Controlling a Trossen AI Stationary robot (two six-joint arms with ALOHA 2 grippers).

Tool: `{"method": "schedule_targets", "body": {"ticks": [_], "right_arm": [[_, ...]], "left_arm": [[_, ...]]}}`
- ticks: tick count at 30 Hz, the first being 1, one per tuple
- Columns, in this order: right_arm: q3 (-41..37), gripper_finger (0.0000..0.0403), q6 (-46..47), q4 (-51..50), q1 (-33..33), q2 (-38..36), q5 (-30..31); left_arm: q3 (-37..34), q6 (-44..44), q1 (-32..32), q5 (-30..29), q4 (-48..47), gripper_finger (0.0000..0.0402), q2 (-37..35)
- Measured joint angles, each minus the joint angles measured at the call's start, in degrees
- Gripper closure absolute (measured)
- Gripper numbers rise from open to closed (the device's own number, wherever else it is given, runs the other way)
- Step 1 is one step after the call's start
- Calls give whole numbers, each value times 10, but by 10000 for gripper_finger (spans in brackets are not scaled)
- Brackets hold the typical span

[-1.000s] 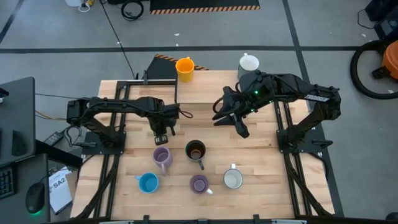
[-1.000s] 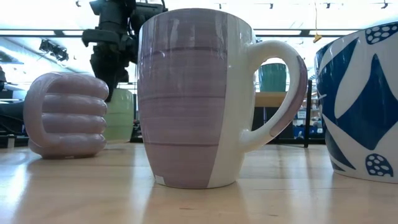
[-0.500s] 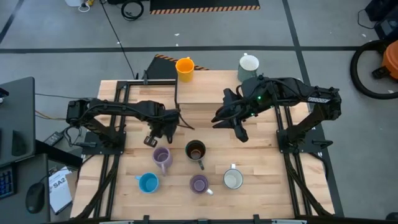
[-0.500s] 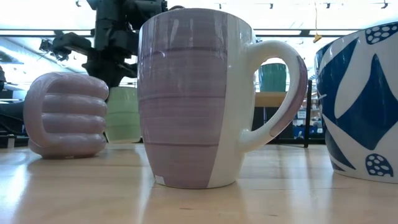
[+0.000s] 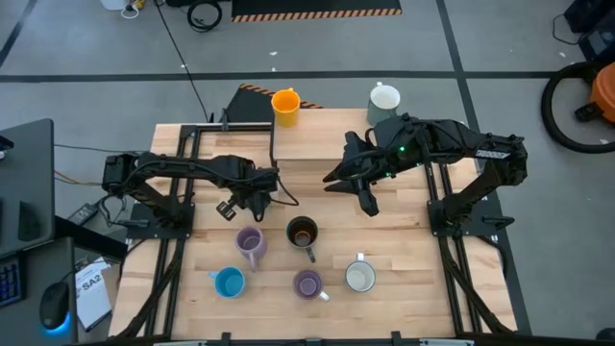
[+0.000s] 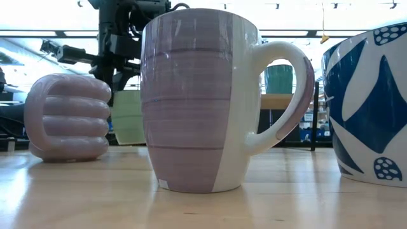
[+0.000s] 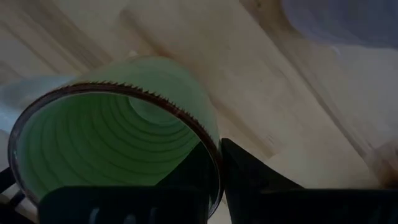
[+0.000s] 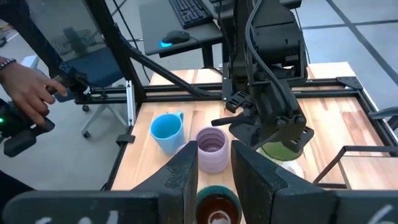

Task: Place coffee mugs
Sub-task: Put the green and white mug on the shelf

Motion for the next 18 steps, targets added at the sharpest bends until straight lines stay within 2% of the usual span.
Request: {"method": "schedule_targets", "body": {"ticks": [9, 18], "right_arm": [[0, 301, -9, 2, 0, 0, 0], [0, 301, -7, 1, 3, 0, -5]], "left_arm": [[0, 39, -16, 34, 0, 346, 0], [0, 46, -24, 28, 0, 342, 0]]}}
